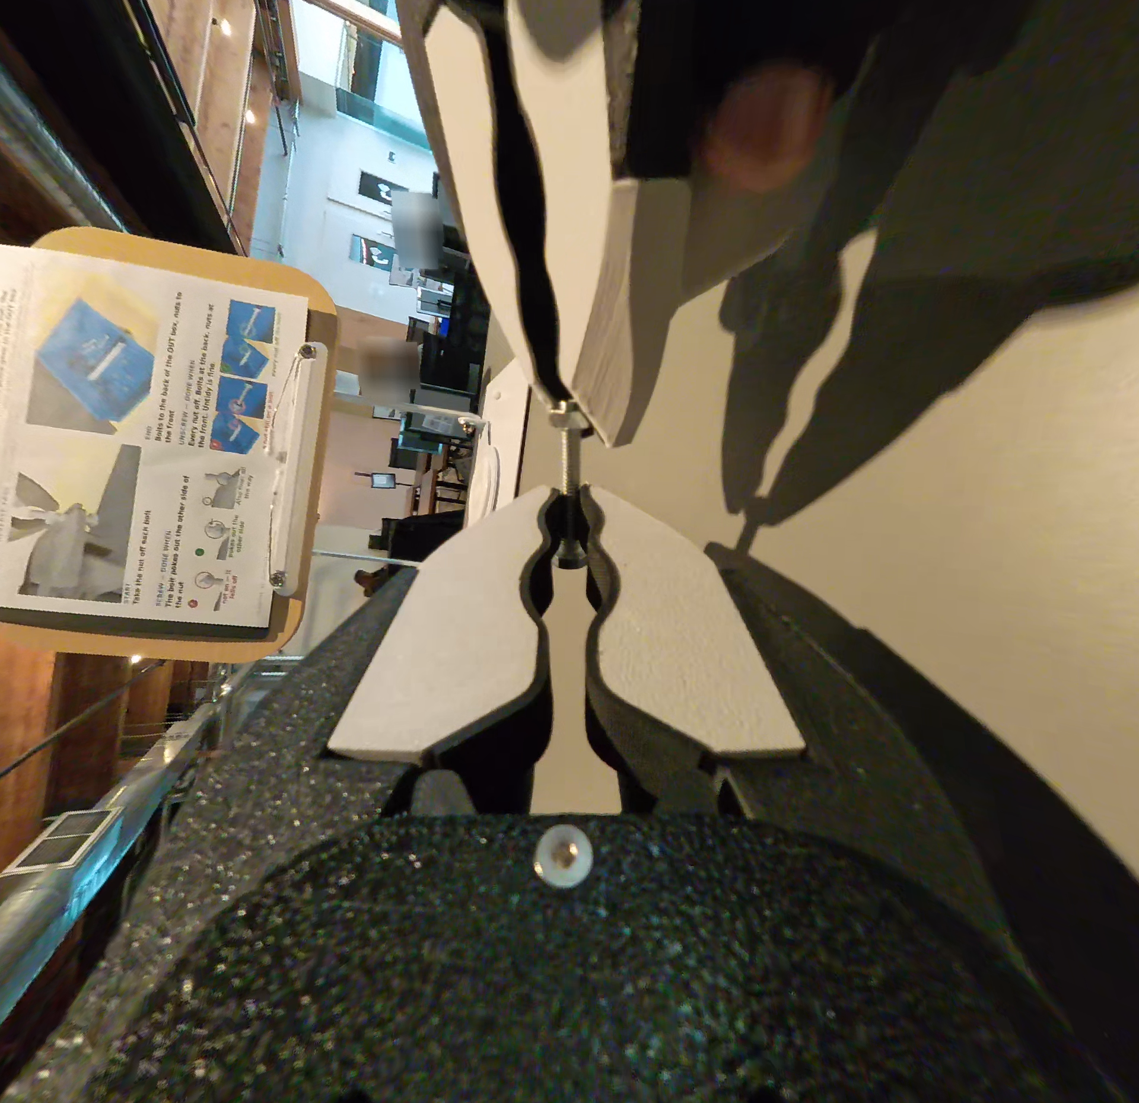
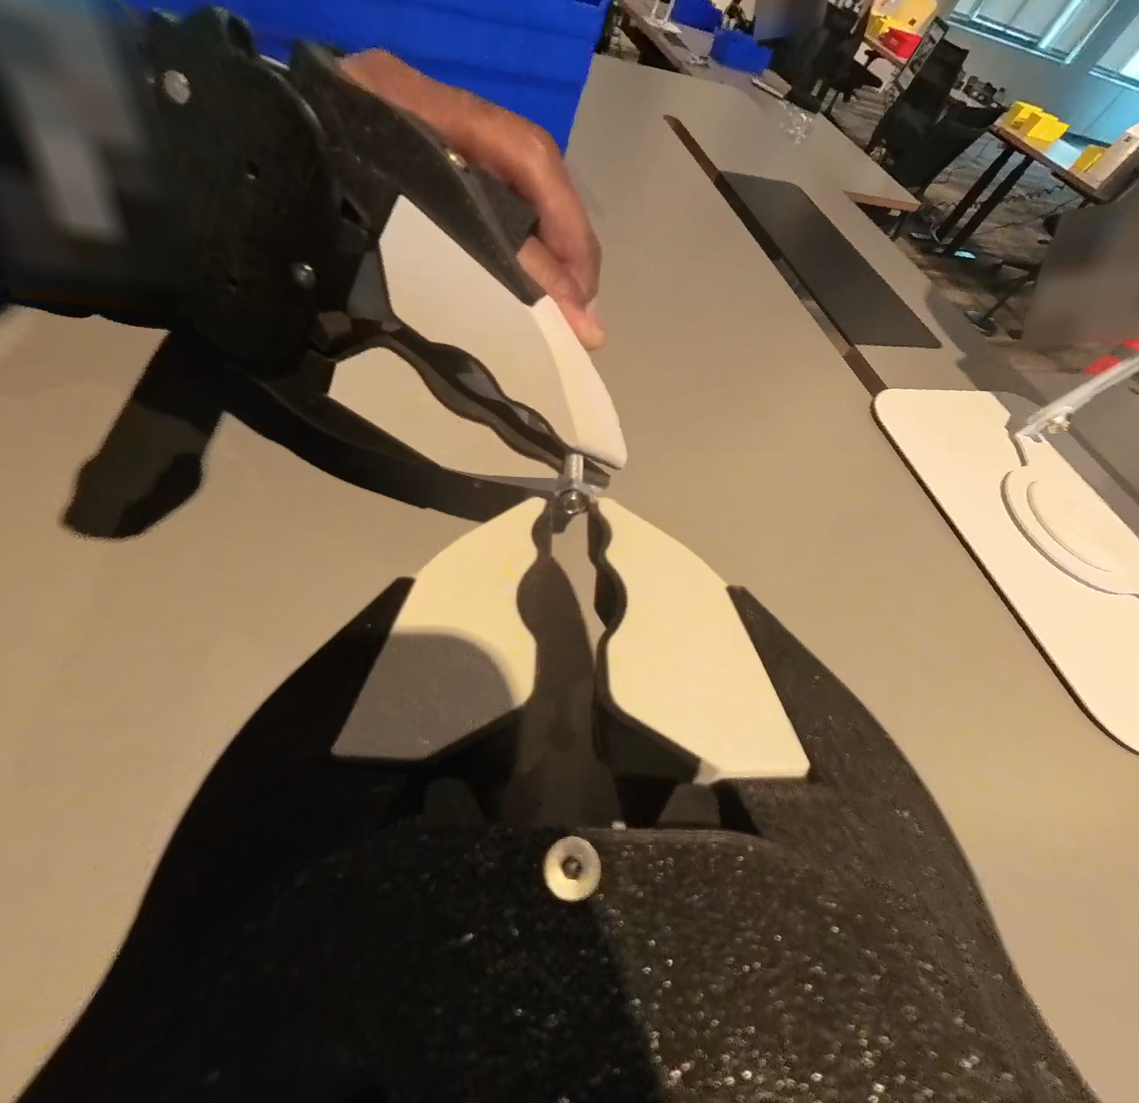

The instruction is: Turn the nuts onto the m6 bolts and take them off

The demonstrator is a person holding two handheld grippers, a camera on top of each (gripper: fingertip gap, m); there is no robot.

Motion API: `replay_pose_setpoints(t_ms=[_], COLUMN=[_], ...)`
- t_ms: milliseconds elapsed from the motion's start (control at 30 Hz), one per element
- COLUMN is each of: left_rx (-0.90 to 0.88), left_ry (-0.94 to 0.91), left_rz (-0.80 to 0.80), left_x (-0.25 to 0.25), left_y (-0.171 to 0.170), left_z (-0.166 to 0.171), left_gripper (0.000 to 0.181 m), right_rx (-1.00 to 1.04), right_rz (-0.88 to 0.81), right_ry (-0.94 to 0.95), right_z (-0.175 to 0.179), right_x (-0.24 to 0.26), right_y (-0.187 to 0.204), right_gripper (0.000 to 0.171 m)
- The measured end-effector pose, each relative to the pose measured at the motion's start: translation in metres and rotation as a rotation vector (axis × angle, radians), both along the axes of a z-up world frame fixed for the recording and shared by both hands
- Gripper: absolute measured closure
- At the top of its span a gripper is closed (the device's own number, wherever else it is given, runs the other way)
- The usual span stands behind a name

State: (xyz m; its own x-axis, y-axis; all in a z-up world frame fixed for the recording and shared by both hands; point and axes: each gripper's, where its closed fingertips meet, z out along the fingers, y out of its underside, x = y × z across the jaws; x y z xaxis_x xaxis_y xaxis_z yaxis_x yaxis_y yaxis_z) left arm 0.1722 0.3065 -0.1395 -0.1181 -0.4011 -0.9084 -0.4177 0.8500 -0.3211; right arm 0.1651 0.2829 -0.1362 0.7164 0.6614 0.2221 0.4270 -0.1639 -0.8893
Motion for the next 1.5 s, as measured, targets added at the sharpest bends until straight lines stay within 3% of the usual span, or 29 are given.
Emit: replay_pose_setpoints(t_ms=[100, 267, 333, 400, 500, 667, 833, 933, 1100, 1167, 1233, 1300, 1400, 1500], left_rx=[0.057, 0.047, 0.028, 0.014, 0.008, 0.018, 0.038, 0.073, 0.055, 0.049, 0.034, 0.019, 0.001, -0.006], left_ry=[0.006, -0.015, -0.010, -0.007, -0.010, 0.004, 0.010, 0.007, -0.012, -0.006, -0.011, -0.014, -0.016, -0.014], left_rz=[0.029, 0.043, 0.056, 0.061, 0.061, 0.031, 0.020, 0.036, 0.029, 0.031, 0.030, 0.034, 0.033, 0.026], left_x=[0.000, 0.000, 0.000, 0.000, -0.001, 0.000, 0.001, 0.000, 0.001, 0.002, 0.003, 0.002, 0.001, 0.002], left_y=[0.004, 0.006, 0.008, 0.010, 0.010, 0.005, 0.002, 0.005, 0.003, 0.002, 0.002, 0.004, 0.005, 0.004], left_z=[0.001, 0.005, 0.003, 0.001, 0.002, 0.001, 0.001, 0.003, 0.006, 0.004, 0.004, 0.004, 0.004, 0.004], left_gripper=[0.176, 0.176, 0.176, 0.176, 0.176, 0.176, 0.176, 0.176, 0.176, 0.176, 0.176, 0.176, 0.176, 0.176], right_rx=[-0.109, -0.419, -0.417, -0.334, -0.117, 0.038, -0.052, -0.226, -0.602, -0.644, -0.579, -0.471, -0.278, -0.129], right_rz=[-0.041, -0.053, -0.016, -0.018, -0.073, -0.060, -0.059, -0.115, -0.075, 0.001, 0.025, 0.016, -0.040, -0.069], right_ry=[0.109, 0.584, 0.624, 0.520, 0.168, -0.063, -0.055, 0.158, 0.891, 1.008, 0.925, 0.719, 0.330, 0.067], right_z=[-0.001, 0.008, 0.013, 0.013, 0.004, 0.007, -0.001, -0.001, 0.011, 0.019, 0.022, 0.018, 0.006, 0.003], right_x=[0.000, -0.006, -0.005, 0.000, 0.015, 0.010, 0.001, -0.002, -0.010, -0.012, -0.013, -0.012, -0.001, 0.008], right_y=[0.002, 0.001, 0.000, 0.001, 0.006, 0.004, 0.001, 0.002, -0.001, -0.002, -0.003, -0.002, 0.001, 0.002], right_gripper=[0.161, 0.159, 0.143, 0.126, 0.123, 0.136, 0.161, 0.161, 0.160, 0.143, 0.131, 0.122, 0.121, 0.124])
